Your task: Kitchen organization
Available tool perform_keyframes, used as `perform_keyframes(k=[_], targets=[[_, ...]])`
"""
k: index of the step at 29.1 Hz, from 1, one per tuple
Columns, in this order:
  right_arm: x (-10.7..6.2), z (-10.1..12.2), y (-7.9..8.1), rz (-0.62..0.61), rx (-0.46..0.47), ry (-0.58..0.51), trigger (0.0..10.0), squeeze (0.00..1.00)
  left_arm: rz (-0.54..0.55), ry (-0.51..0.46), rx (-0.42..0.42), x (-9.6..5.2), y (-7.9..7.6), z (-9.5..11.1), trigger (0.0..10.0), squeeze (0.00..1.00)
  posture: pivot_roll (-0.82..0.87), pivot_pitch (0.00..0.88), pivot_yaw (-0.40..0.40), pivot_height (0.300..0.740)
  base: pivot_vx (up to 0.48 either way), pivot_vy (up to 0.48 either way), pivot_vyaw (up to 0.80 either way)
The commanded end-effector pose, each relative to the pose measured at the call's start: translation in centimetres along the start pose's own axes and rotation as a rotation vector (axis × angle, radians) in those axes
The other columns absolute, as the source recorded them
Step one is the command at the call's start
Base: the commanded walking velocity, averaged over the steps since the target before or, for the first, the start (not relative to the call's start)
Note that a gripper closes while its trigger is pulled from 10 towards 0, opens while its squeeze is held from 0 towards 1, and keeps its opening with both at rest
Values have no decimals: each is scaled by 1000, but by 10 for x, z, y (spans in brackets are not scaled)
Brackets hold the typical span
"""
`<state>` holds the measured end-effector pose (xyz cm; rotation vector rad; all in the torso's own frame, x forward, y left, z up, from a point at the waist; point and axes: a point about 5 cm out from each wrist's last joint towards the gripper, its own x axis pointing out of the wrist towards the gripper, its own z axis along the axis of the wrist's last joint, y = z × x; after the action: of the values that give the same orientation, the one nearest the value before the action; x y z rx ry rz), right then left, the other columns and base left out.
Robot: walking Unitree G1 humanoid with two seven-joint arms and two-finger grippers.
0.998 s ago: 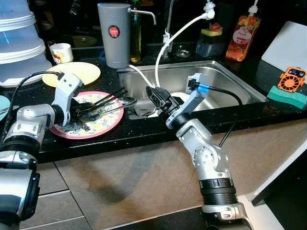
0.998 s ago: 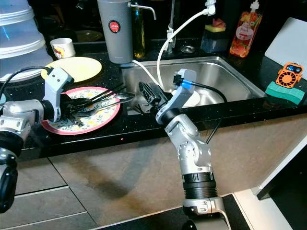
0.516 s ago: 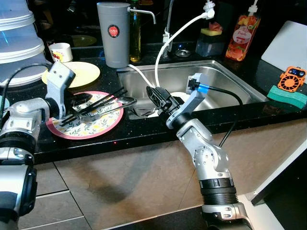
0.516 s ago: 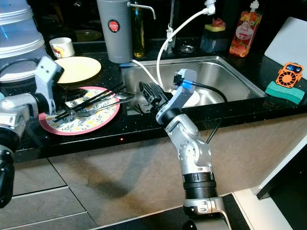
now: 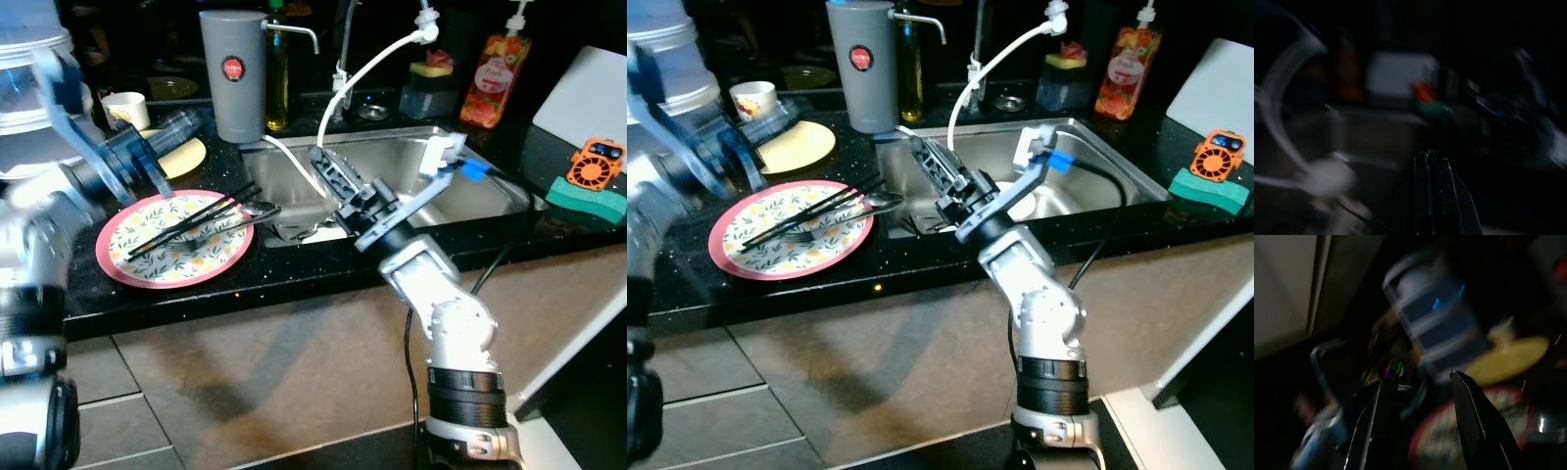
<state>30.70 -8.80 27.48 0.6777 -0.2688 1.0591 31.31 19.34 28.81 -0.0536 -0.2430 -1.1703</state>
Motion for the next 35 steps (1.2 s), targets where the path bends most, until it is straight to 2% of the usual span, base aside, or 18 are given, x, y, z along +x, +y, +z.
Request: perform_keyframes(k=[1, 3, 6, 7, 8, 9, 10, 11, 16, 19, 23, 28, 32, 35], targets=[[-1, -6, 10, 84, 13, 63, 10000, 0, -57, 45, -3, 1, -12, 0, 10000, 0, 38, 74, -1, 740, 0, 0, 0], [-12, -14, 10, 100, 21, 168, 10000, 0, -92, 95, -68, -2, -29, -15, 10000, 0, 37, 75, -7, 740, 0, 0, 0], [-18, -17, 7, 82, 34, 208, 10000, 0, -108, 129, -120, -4, -42, -23, 10000, 0, 37, 75, -7, 740, 0, 0, 0], [-23, -18, 6, 70, 45, 234, 10000, 0, -126, 149, -173, -6, -55, -27, 10000, 0, 35, 76, -10, 740, 0, 0, 0], [-25, -19, 5, 62, 46, 247, 9098, 0, -137, 158, -195, -6, -61, -29, 10000, 0, 35, 76, -10, 740, 0, 0, 0], [-27, -19, 4, 53, 44, 260, 8667, 0, -145, 170, -209, -6, -66, -32, 10000, 0, 33, 77, -11, 740, 0, 0, 0], [-29, -21, 3, 46, 43, 276, 3373, 0, -152, 189, -218, -6, -70, -36, 10000, 0, 33, 78, -12, 740, 0, 0, 0], [-31, -22, 2, 42, 45, 292, 0, 0, -156, 208, -229, -6, -75, -40, 10000, 0, 33, 78, -12, 740, 0, 0, 0], [-39, -27, 1, 45, 58, 346, 0, 0, -152, 287, -249, -6, -89, -53, 10000, 0, 33, 81, -15, 740, 0, 0, 0], [-49, -37, 0, 42, 60, 431, 0, 0, -148, 408, -250, -10, -101, -70, 10000, 0, 34, 83, -16, 740, 0, 0, 0], [-60, -48, -3, 27, 57, 529, 0, 0, -153, 498, -285, -14, -114, -85, 10000, 0, 35, 86, -16, 740, 0, 0, 0], [-85, -67, -8, -7, 44, 696, 0, 0, -153, 675, -318, -25, -130, -115, 10000, 0, 33, 89, -12, 740, 0, 0, 0], [-105, -80, -12, -34, 52, 814, 0, 0, -69, 793, -310, -33, -131, -139, 10000, 0, 37, 91, -13, 740, 0, 0, 0], [-128, -94, -18, -87, 81, 910, 0, 0, 51, 845, -299, -37, -128, -161, 10000, 0, 37, 91, -13, 740, 0, 0, 0]])
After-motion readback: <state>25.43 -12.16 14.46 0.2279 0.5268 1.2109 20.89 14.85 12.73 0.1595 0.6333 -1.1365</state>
